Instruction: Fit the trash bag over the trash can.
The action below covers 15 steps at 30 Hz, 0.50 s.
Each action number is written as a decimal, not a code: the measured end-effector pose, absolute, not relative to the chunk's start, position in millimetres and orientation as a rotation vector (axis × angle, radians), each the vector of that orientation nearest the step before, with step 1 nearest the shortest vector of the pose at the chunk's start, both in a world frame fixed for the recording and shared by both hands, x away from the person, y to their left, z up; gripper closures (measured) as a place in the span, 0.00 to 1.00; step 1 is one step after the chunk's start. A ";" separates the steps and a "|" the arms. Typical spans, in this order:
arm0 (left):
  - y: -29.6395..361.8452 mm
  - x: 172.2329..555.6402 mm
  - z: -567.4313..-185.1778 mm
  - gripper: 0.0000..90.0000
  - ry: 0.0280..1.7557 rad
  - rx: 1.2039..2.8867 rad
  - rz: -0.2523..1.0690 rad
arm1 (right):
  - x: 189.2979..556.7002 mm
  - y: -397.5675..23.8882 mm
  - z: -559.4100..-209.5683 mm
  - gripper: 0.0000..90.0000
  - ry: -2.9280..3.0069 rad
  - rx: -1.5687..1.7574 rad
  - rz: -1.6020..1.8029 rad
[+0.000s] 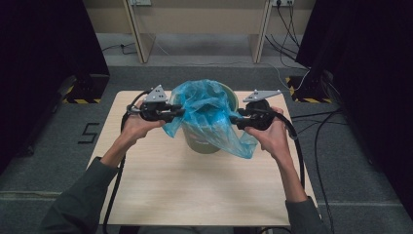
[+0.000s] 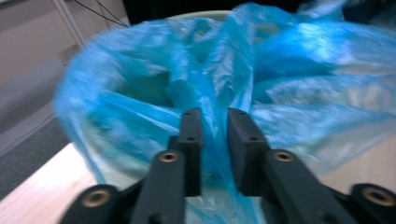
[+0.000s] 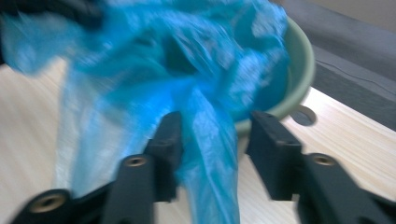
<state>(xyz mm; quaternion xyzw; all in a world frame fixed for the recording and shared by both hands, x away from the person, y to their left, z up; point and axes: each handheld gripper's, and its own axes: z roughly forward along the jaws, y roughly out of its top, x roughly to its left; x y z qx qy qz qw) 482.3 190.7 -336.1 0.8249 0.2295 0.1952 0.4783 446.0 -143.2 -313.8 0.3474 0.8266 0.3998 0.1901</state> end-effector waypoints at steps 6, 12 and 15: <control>204.9 503.1 -330.7 0.92 0.624 1.955 0.520 | 450.0 -166.4 -317.6 0.90 2.267 0.976 1.074; 211.3 527.0 -329.9 0.94 0.696 1.957 0.569 | 469.8 -178.7 -325.6 0.96 2.216 1.001 0.996; 216.5 537.7 -333.7 0.95 0.741 1.942 0.552 | 482.6 -182.0 -329.6 0.94 2.182 1.029 1.023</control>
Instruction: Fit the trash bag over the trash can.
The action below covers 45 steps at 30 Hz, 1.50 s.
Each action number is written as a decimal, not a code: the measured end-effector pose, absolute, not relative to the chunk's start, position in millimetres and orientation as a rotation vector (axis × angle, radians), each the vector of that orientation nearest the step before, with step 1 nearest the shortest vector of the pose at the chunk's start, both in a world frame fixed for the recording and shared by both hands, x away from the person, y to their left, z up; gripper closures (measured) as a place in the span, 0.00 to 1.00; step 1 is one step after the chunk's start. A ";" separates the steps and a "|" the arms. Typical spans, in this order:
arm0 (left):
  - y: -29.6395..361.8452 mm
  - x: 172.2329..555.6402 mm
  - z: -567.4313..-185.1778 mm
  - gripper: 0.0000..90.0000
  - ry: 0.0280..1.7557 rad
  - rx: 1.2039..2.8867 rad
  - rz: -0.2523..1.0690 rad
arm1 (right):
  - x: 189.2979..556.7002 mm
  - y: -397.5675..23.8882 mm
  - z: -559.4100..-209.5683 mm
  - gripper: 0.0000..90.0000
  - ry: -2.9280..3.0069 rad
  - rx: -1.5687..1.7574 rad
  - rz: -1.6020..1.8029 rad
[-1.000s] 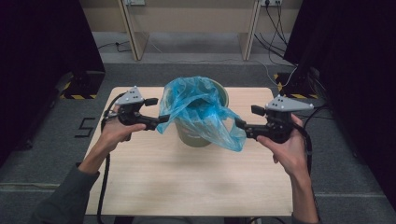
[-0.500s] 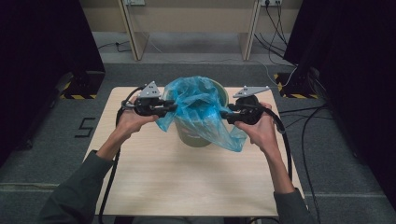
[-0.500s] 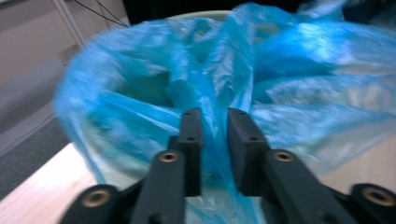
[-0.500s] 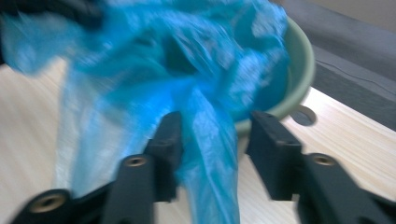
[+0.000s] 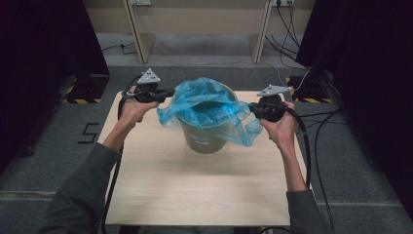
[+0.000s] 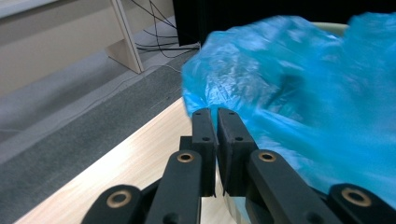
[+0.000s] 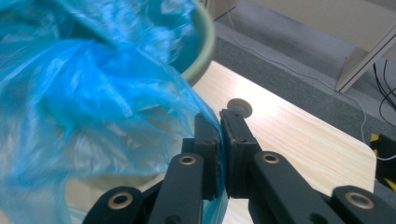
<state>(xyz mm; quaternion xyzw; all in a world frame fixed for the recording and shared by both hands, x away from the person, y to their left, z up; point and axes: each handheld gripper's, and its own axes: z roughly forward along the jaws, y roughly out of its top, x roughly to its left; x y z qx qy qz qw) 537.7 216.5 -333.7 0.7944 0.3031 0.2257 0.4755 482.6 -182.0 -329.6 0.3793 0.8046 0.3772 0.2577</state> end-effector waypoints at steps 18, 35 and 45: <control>185.5 486.4 -313.1 0.43 0.661 1.909 0.309 | 538.6 -179.1 -338.6 0.89 2.142 1.079 1.020; 183.9 529.1 -317.7 0.94 0.703 1.966 0.482 | 492.2 -187.8 -298.3 0.39 2.024 1.114 1.039; 187.4 545.7 -321.8 0.94 0.759 1.982 0.476 | 467.5 -185.7 -290.2 0.42 2.129 1.072 1.080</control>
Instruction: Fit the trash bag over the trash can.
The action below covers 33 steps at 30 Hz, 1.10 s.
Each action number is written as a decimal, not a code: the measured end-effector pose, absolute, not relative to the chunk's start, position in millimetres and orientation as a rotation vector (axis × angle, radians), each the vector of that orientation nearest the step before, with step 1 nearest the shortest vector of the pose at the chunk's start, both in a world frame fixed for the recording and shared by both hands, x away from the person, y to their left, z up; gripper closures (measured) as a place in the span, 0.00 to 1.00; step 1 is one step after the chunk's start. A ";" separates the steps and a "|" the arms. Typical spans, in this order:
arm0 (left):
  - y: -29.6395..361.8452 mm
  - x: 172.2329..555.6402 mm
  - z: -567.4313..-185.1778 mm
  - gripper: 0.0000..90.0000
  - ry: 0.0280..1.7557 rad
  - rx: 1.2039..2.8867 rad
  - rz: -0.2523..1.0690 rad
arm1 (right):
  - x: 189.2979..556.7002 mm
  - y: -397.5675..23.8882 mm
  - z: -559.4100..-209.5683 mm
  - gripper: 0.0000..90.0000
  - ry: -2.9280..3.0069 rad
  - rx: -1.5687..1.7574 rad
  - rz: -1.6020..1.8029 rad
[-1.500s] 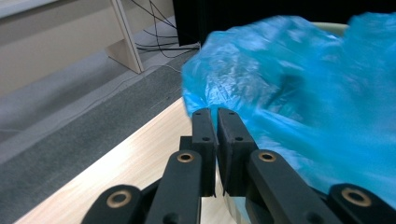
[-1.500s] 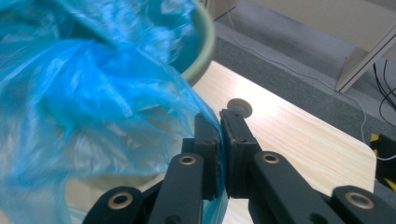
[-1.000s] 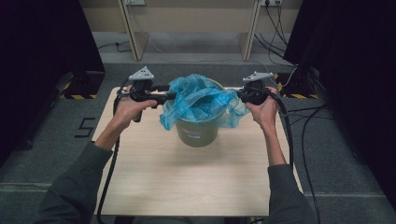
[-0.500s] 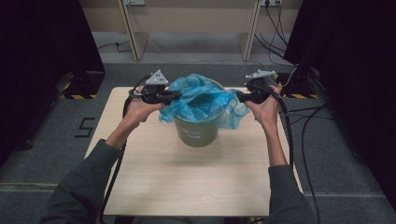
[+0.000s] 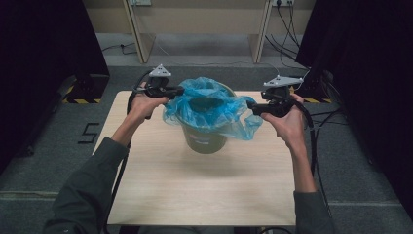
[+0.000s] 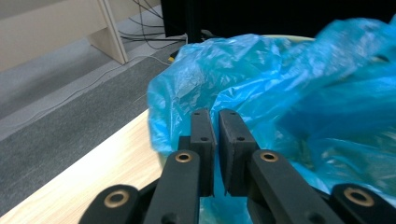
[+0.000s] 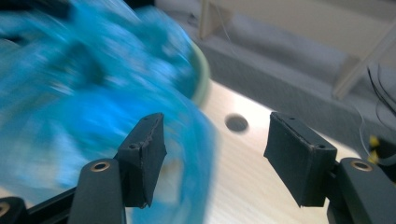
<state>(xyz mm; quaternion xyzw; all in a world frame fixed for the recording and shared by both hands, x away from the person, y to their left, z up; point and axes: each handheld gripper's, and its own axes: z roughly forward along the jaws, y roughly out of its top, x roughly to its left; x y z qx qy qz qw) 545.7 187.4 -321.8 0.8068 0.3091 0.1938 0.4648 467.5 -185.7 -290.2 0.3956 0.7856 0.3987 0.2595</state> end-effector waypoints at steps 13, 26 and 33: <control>176.5 544.0 -319.8 0.93 0.748 1.994 0.479 | 446.0 -187.0 -279.2 0.39 2.059 1.046 1.310; 174.1 539.6 -317.2 0.91 0.728 1.992 0.465 | 426.4 -122.1 -321.1 0.40 2.198 0.986 1.142; 184.8 542.2 -314.4 0.91 0.752 1.960 0.456 | 436.1 -132.5 -327.8 0.84 2.220 0.950 1.196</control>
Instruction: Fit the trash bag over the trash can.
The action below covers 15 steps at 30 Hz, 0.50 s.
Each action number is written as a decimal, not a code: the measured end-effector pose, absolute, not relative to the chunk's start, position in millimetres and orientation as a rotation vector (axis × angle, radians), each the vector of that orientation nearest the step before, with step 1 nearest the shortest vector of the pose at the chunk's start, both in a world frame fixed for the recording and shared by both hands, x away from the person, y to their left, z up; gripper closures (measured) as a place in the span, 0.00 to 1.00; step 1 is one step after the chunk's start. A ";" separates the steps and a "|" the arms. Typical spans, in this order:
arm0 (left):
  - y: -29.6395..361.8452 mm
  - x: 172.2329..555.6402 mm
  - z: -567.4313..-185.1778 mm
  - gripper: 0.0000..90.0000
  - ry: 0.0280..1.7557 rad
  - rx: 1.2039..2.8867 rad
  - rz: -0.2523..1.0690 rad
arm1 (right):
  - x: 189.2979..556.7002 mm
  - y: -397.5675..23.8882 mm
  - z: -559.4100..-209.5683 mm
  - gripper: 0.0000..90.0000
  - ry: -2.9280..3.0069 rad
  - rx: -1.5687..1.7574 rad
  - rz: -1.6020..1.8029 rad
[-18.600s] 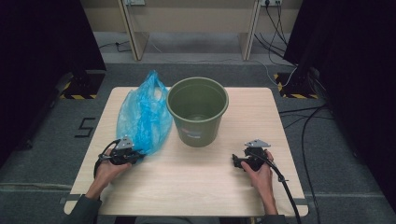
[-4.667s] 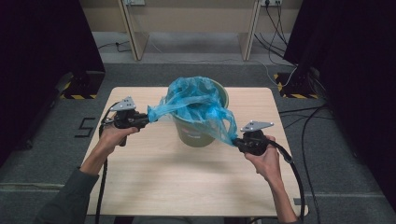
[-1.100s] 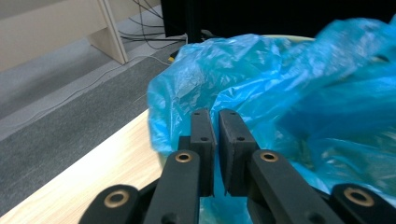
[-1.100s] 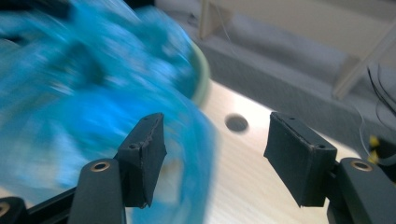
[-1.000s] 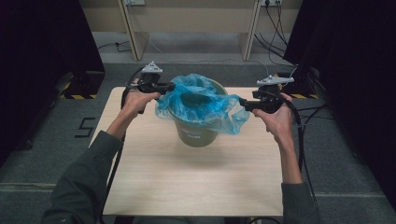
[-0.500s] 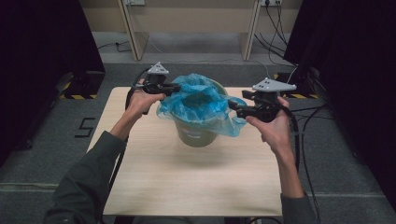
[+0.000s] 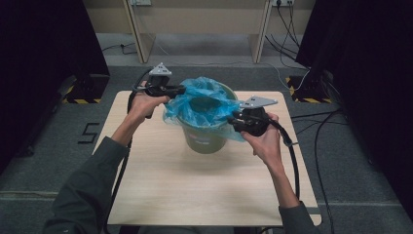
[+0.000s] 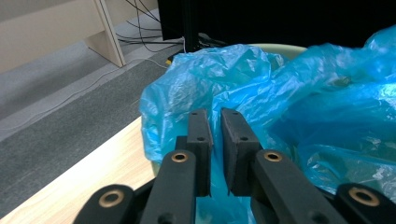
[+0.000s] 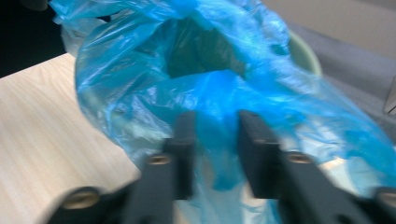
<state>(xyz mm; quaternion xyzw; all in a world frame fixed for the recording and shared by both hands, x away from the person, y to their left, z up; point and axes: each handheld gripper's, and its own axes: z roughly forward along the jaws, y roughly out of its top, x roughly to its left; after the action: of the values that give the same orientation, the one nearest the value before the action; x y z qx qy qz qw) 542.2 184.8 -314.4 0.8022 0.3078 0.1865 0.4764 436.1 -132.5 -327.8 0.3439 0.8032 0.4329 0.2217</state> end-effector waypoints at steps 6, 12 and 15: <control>188.2 544.9 -315.8 0.91 0.771 1.953 0.446 | 447.3 -150.3 -330.7 1.00 2.249 0.921 1.178; 191.1 549.6 -316.8 0.92 0.792 1.964 0.471 | 486.6 -164.9 -335.6 1.00 2.245 0.952 1.025; 196.5 557.3 -322.8 0.92 0.829 1.965 0.480 | 504.3 -173.3 -338.5 1.00 2.246 0.987 1.009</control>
<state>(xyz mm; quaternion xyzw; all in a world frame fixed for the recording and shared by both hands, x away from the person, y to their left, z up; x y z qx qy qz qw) 557.3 196.5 -322.8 0.7983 0.3368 0.1951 0.4596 504.3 -173.3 -338.5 0.3609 0.8216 0.3690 0.2420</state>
